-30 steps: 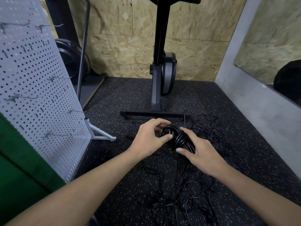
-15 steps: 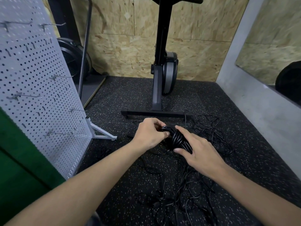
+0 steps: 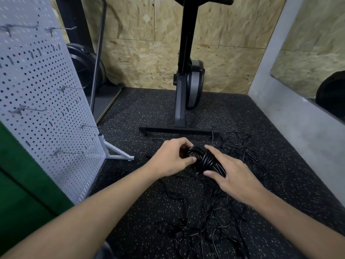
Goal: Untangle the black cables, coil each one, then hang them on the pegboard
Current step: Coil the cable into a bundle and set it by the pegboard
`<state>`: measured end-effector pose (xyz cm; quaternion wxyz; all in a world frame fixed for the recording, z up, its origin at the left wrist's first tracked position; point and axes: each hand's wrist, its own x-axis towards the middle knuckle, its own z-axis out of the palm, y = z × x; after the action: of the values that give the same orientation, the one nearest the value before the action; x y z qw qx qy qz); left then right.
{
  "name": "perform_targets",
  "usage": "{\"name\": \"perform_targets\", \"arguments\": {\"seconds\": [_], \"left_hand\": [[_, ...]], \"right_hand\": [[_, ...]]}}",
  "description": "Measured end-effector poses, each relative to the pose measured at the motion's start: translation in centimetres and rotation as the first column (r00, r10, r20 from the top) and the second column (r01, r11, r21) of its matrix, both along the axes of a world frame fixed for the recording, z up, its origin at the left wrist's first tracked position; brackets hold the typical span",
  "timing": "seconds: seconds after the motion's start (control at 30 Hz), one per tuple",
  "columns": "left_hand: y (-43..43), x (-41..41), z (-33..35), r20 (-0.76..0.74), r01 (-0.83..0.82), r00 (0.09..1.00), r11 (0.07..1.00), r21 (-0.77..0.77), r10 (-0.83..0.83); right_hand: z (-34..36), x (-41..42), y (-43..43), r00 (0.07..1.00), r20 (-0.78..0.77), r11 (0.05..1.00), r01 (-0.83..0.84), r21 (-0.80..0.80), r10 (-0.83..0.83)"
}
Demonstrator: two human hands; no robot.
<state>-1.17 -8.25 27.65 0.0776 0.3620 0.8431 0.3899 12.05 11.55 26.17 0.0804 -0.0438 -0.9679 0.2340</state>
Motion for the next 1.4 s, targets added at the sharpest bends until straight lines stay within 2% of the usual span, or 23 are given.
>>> {"name": "perform_targets", "arguments": {"seconds": [0.13, 0.23, 0.37, 0.43, 0.57, 0.63, 0.87, 0.97, 1.2, 1.4], "left_hand": [[0.3, 0.3, 0.0, -0.026, -0.058, 0.998, 0.996, 0.075, 0.061], [0.7, 0.3, 0.0, -0.111, -0.075, 0.99, 0.992, 0.103, 0.086], [1.3, 0.5, -0.1, -0.179, -0.075, 0.98, 0.995, 0.063, 0.085], [1.0, 0.2, 0.0, -0.154, -0.03, 0.987, 0.997, 0.07, 0.04], [-0.2, -0.9, -0.2, 0.004, 0.126, 0.992, 0.99, 0.063, -0.126], [-0.3, -0.8, -0.6, 0.019, 0.155, 0.988, 0.987, 0.051, -0.156], [0.3, 0.1, -1.2, -0.07, 0.1, 0.993, 0.988, 0.119, -0.092], [0.4, 0.6, -1.4, -0.055, 0.094, 0.995, 0.986, 0.134, -0.088], [0.5, 0.5, -1.1, -0.005, -0.008, 1.0, 0.985, 0.173, 0.009], [0.9, 1.2, -1.0, 0.002, -0.143, 0.989, 0.936, 0.323, 0.151]], "right_hand": [[0.1, -0.1, -0.5, 1.0, -0.02, 0.997, -0.02, 0.069, 0.022], [0.0, -0.1, -0.8, 0.999, -0.038, 0.999, -0.032, 0.029, 0.033], [-0.1, -0.3, -0.7, 0.999, -0.043, 0.999, -0.014, -0.036, 0.012], [0.2, -0.2, -0.3, 0.999, -0.042, 0.998, -0.016, -0.056, 0.014], [0.3, 0.1, 0.4, 0.999, -0.038, 0.991, -0.013, -0.13, 0.008], [0.2, 0.1, 0.5, 0.999, -0.038, 0.984, -0.021, -0.176, 0.014], [0.7, 0.1, 0.0, 1.0, 0.001, 0.969, -0.013, -0.247, 0.014], [0.8, 0.3, -0.1, 1.0, 0.01, 0.962, -0.012, -0.272, 0.015], [0.2, 0.3, 0.2, 0.999, 0.026, 0.979, -0.017, -0.202, 0.022], [0.4, 0.2, -0.5, 0.999, 0.021, 0.97, 0.028, -0.242, -0.023]]}}
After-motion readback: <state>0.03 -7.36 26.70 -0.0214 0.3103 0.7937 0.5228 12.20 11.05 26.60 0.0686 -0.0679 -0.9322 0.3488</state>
